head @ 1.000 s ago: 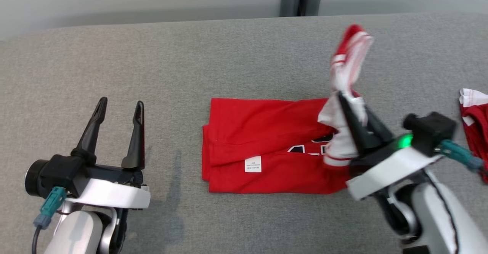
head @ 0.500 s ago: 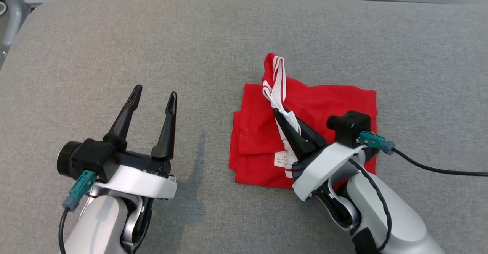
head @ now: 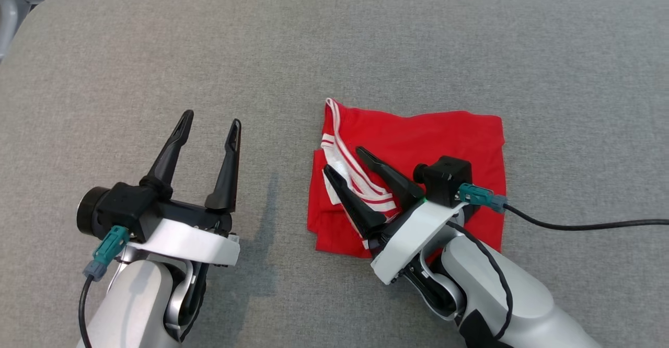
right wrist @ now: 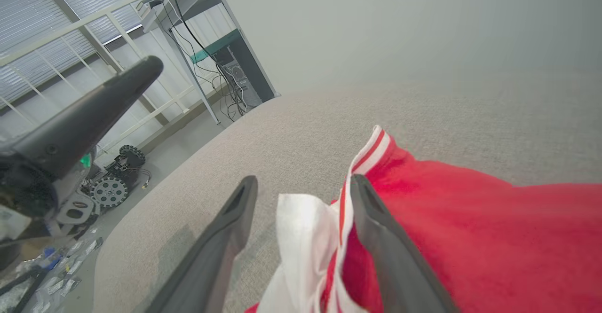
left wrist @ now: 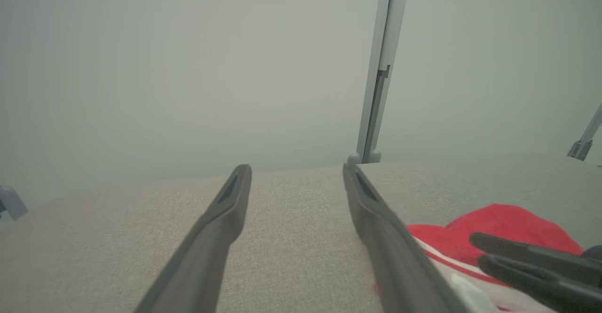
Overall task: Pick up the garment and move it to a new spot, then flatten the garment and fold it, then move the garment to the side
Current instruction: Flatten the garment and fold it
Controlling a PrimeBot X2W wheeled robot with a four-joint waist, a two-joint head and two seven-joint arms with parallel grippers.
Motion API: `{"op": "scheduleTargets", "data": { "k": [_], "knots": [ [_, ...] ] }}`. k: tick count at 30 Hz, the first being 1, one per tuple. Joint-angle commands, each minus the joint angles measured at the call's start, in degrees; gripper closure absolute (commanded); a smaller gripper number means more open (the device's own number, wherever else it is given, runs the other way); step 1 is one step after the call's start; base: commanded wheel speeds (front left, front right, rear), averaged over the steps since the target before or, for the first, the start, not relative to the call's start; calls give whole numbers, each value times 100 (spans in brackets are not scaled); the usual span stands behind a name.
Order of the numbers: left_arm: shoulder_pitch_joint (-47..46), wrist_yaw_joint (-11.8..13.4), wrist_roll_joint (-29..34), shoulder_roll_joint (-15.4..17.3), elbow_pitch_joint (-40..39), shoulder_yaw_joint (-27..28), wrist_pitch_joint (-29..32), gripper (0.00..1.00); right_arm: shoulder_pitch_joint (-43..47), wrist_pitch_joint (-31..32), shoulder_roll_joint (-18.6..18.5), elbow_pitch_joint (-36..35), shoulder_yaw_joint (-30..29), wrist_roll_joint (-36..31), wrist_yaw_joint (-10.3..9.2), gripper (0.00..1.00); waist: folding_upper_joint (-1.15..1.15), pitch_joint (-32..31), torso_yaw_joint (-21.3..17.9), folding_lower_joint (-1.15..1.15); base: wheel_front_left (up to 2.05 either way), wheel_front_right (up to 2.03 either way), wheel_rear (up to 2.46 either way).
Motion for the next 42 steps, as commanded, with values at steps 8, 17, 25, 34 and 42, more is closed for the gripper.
{"op": "scheduleTargets", "data": {
  "k": [8, 17, 25, 34, 42],
  "knots": [
    [92, 51, 56, 61, 23, 132, -35, 0, 311, -155, -140, -1039, -802, -399, 1, 0, 0, -168, -243, 0, 0, 0, 0],
    [287, 194, 66, 92, -32, 345, -37, 0, 1353, -143, -544, -2208, -2668, -1169, 1, 0, 0, -446, -439, 0, 0, 0, 0],
    [525, 335, 107, 173, -152, 508, -38, 0, 2201, 287, -687, -2826, -4160, -1827, 1, 0, 0, -678, -547, 0, 0, 0, 0],
    [709, 427, 124, 255, -270, 510, 15, 0, 2921, 844, -726, -3261, -4833, -2171, 1, 0, 0, -792, -581, 0, 0, 0, 0],
    [680, 481, 131, 274, -353, 470, 80, 0, 3002, 969, -698, -3365, -4926, -2231, 1, 0, 0, -758, -580, 0, 0, 0, 0]
  ]
}}
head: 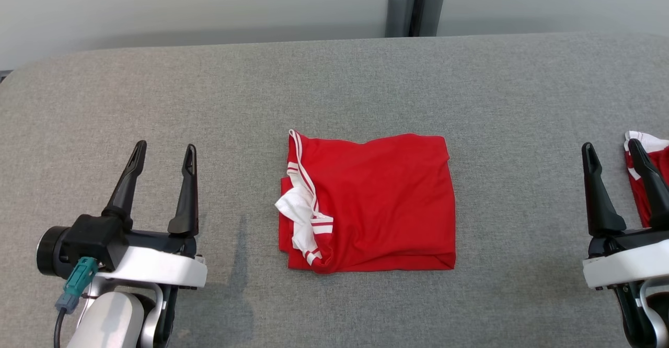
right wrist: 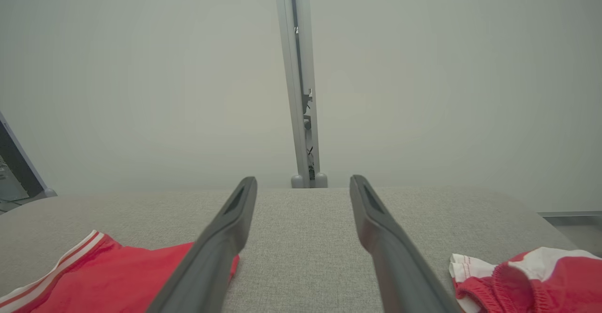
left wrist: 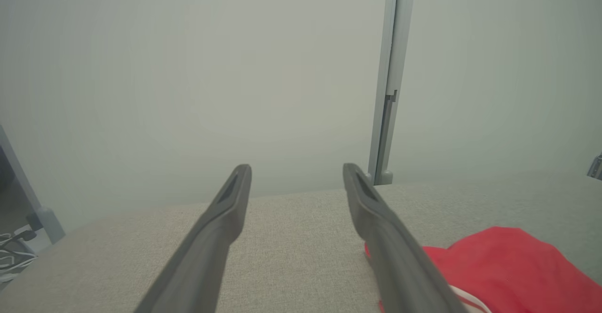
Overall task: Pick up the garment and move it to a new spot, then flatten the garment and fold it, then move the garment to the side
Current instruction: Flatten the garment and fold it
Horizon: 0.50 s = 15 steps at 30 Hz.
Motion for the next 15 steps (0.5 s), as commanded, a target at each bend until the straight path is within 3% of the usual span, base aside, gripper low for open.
{"op": "scheduleTargets", "data": {
  "k": [1, 9, 10, 12, 15],
  "knots": [
    [-31, 35, 35, 23, -30, 4, 15, 0, 24, 24, -28, -42, -35, -31, 1, 0, 0, 12, 5, 0, 0, 0, 0],
    [-97, 64, 39, 34, -92, -49, 34, 0, -47, 152, -111, 1, 31, -119, 1, 0, 0, 71, 89, 0, 0, 0, 0],
    [-112, 61, 40, 32, -106, -60, 36, 0, -64, 195, -134, 12, 92, -138, 1, 28, 0, 92, 116, 0, 0, 0, 0],
    [-144, 53, 42, 15, -118, -78, 35, 0, -122, 268, -169, 37, 202, -145, 1, 100, 0, 135, 181, 0, 0, 0, 0],
    [-214, 44, 35, -31, -136, -120, 15, 0, -272, 419, -228, 110, 817, -88, 1, 100, 0, 274, 328, 0, 0, 0, 0]
  ]
}}
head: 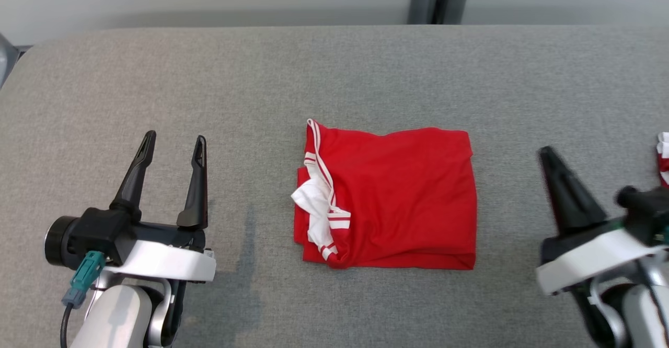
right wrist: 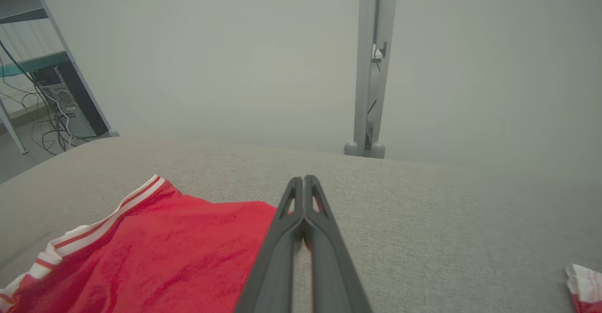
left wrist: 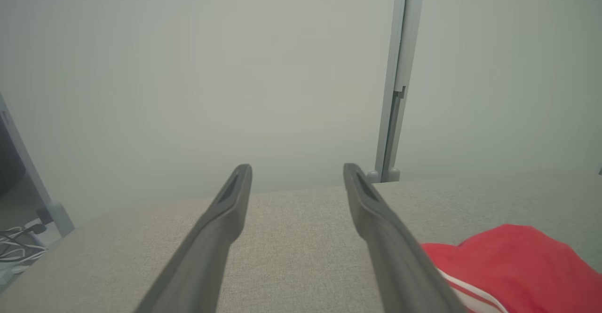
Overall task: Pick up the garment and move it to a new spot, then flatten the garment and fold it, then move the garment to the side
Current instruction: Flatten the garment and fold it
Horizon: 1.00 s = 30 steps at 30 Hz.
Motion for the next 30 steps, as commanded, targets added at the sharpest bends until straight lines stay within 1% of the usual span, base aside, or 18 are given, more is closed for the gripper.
{"op": "scheduleTargets", "data": {
  "k": [1, 3, 4, 8, 13, 14, 15, 26, 30],
  "knots": [
    [-123, 0, 23, -27, -14, -6, -19, 0, -156, 79, -33, 84, 351, 57, 1, 100, 0, 126, 124, 0, 0, 0, 0],
    [-161, -2, 22, -43, -6, -18, -28, 0, -306, 103, -11, 187, 760, 140, 1, 100, 0, 198, 197, 0, 0, 0, 0],
    [-161, -2, 22, -43, -6, -18, -28, 0, -306, 103, -11, 187, 760, 140, 1, 100, 0, 198, 197, 0, 0, 0, 0],
    [-267, -47, 19, -120, 43, -65, -63, 0, -634, 87, 78, 535, 1592, 310, 1, 100, 0, 330, 358, 0, 0, 0, 0],
    [-369, -97, 36, -207, 117, -118, -92, 0, -1064, -5, 176, 1213, 2498, 551, 1, 100, 0, 446, 531, 0, 0, 0, 0],
    [-411, -119, 50, -231, 129, -138, -95, 0, -1249, -53, 249, 1500, 2788, 629, 1, 100, 0, 500, 593, 0, 0, 0, 0],
    [-416, -126, 50, -246, 141, -154, -101, 0, -1349, -92, 288, 1639, 2941, 665, 1, 100, 0, 529, 622, 0, 0, 0, 0],
    [-570, -231, 104, -378, 271, -181, -128, 0, -2299, -526, 690, 3118, 4212, 1193, 1, 100, 0, 677, 731, 0, 0, 0, 0],
    [-526, -250, 114, -375, 325, -146, -131, 0, -2469, -802, 752, 3257, 4431, 1350, 1, 100, 0, 610, 675, 0, 0, 0, 0]
  ]
}}
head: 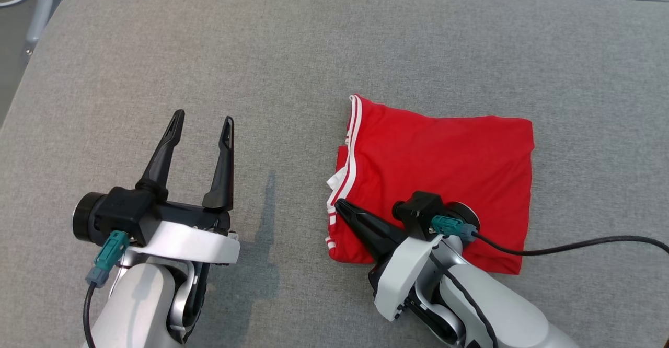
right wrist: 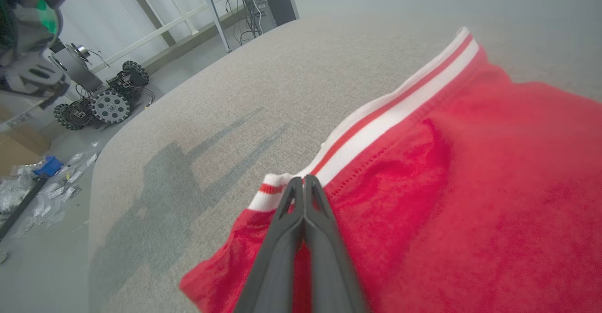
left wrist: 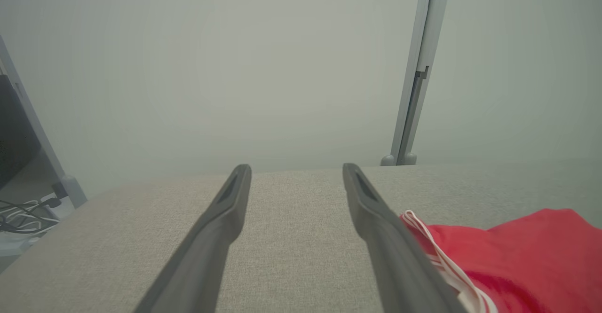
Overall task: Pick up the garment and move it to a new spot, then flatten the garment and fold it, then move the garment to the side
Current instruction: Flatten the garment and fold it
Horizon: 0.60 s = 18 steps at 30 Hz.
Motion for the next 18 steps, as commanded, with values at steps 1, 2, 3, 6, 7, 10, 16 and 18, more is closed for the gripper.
{"op": "scheduleTargets", "data": {
  "k": [1, 2, 3, 6, 7, 10, 16, 18],
  "knots": [
    [-29, -24, 34, 20, 18, 38, -30, 0, -64, -139, -9, -45, 3, 75, 1, 100, 0, -59, -45, 0, 0, 0, 0],
    [4, -20, 34, 29, 29, 55, -30, 0, -77, -211, -6, -82, -19, 77, 1, 100, 0, -93, -71, 0, 0, 0, 0],
    [40, -7, 35, 41, 39, 81, -31, 0, -65, -288, -15, -136, -67, 92, 1, 100, 0, -138, -108, 0, 0, 0, 0],
    [146, 39, 27, 63, 50, 148, -31, 0, 115, -429, -154, -373, -387, 57, 1, 100, 0, -269, -229, 0, 0, 0, 0],
    [173, 49, 22, 79, 51, 171, -31, 0, 191, -471, -207, -503, -540, 21, 1, 100, 0, -314, -269, 0, 0, 0, 0],
    [288, 107, -7, 129, 47, 255, -31, 0, 452, -535, -322, -915, -1095, -89, 1, 100, 0, -461, -422, 0, 0, 0, 0],
    [466, 151, -48, 245, -32, 343, -10, 0, 1118, -484, -493, -1739, -2513, -528, 1, 14, 0, -699, -669, 0, 0, 0, 0],
    [484, 148, -44, 259, -38, 345, -6, 0, 1208, -445, -493, -1838, -2727, -607, 1, 0, 0, -734, -698, 0, 0, 0, 0]
  ]
}}
